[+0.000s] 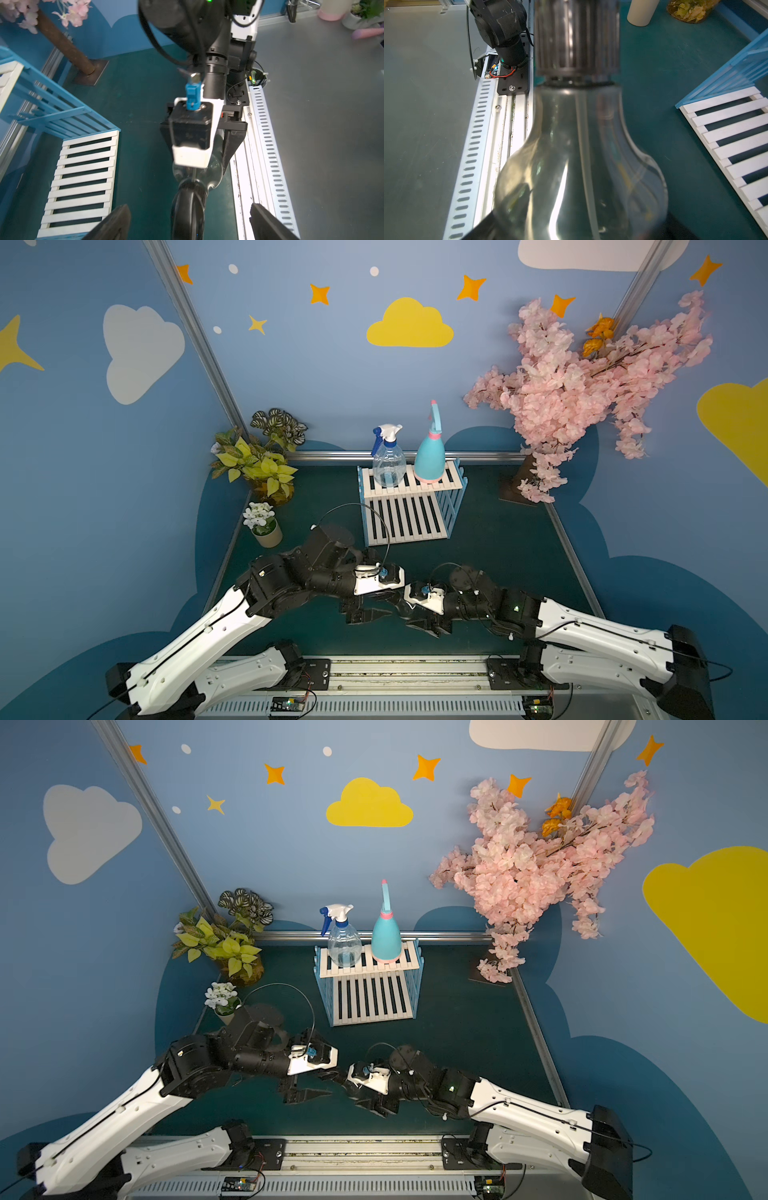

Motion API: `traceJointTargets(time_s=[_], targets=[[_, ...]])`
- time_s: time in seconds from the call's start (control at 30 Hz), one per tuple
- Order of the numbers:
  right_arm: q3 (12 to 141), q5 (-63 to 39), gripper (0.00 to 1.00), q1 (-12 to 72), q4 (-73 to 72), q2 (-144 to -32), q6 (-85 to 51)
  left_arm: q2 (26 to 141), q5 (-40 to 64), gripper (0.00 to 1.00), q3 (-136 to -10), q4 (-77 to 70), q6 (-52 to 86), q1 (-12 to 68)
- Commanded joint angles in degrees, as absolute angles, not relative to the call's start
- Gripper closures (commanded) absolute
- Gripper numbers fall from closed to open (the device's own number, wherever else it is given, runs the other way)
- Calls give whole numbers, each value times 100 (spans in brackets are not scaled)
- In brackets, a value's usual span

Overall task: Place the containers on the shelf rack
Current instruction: 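Pick up a container from the center of the board.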

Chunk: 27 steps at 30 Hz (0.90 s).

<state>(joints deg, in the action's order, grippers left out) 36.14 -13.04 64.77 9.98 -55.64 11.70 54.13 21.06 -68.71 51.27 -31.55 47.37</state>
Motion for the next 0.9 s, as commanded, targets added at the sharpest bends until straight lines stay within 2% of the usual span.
traceJointTargets(time_s=[0.0, 0.1, 0.23, 0.37, 0.77, 0.87], targets=[[3382, -1759, 36, 6174, 198, -5240, 666, 5141, 2945, 6, -6501, 4679, -2769, 4183], [3300, -2319, 36, 5835, 8, -5063, 406, 4946, 3441, 6, -6131, 4390, -2606, 3613], [3274, -2958, 36, 5432, -78, -4882, 148, 4946, 4239, 9, -5987, 4272, -2415, 3266], [3277, -3381, 36, 5255, -80, -4760, 21, 5052, 4326, 17, -5986, 4243, -2398, 3202], [3540, -4183, 36, 5194, 337, -4842, 0, 5223, 4931, 17, -6019, 3868, -2145, 3139], [3551, -4238, 36, 5194, 307, -4891, -23, 5255, 4933, 23, -6015, 3850, -2154, 3133]])
